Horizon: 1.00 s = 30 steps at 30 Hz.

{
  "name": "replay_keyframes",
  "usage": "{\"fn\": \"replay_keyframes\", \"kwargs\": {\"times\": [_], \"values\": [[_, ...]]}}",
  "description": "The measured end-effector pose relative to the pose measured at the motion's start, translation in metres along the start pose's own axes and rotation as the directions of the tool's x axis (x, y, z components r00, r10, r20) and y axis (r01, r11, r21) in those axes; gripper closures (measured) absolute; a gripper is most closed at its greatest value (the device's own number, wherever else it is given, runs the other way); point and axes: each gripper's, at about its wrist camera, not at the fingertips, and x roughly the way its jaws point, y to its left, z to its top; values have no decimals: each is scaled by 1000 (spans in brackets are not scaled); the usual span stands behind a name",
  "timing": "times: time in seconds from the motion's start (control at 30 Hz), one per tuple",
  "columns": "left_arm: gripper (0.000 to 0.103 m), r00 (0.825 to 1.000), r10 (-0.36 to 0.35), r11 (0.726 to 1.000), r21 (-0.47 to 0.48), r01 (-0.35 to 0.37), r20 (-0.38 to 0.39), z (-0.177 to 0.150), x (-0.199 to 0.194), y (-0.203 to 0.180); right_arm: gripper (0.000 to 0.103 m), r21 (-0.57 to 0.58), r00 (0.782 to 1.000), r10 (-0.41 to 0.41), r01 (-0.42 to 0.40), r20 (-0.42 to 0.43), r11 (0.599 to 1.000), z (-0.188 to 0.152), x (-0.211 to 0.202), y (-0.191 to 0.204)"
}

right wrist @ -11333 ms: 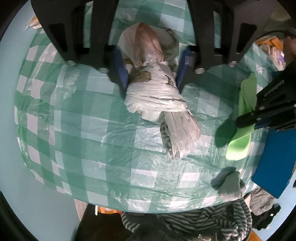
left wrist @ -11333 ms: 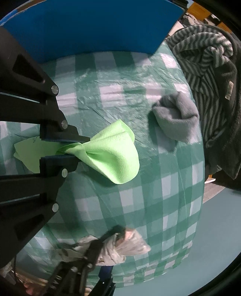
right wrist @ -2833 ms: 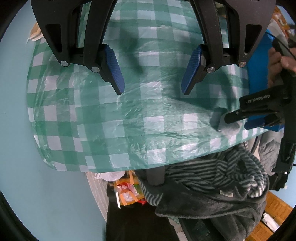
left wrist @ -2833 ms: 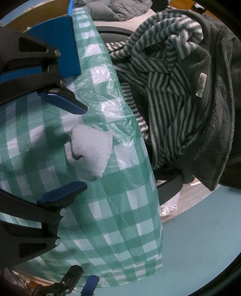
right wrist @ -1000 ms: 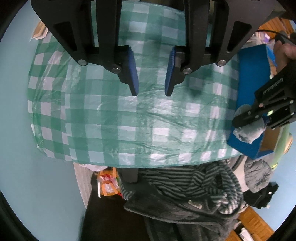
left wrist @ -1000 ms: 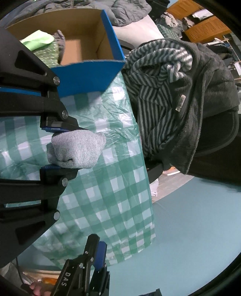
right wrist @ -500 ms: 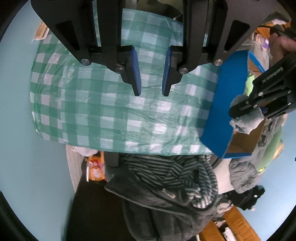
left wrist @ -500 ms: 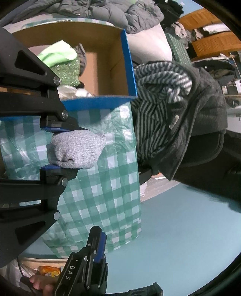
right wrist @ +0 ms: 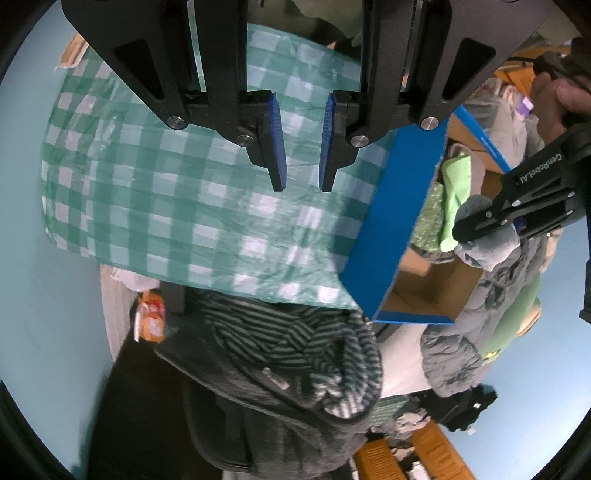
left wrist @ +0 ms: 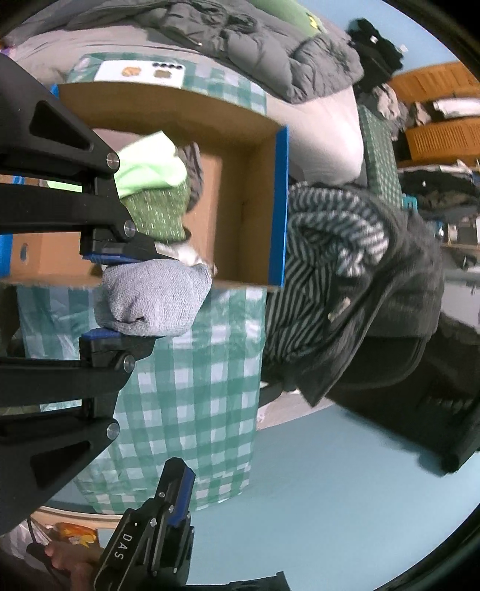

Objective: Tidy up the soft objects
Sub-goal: 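Lift the grey sock with the left tool and carry it over the box, then open the left tool to drop the grey sock into the box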

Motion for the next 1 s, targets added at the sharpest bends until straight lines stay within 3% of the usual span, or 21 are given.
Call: {"fn": "replay_keyframes", "kwargs": {"times": [0.57,1.0], "values": [[77,998,66,988,-138,-66,-5,-11,-7,88,85,-137,998,56,-60,-30,989,23,30,80],[77,995,57,986,-151,-70,-87,-20,23,129,85,-175,997,52,-60,-54,983,33,61,127]]}}
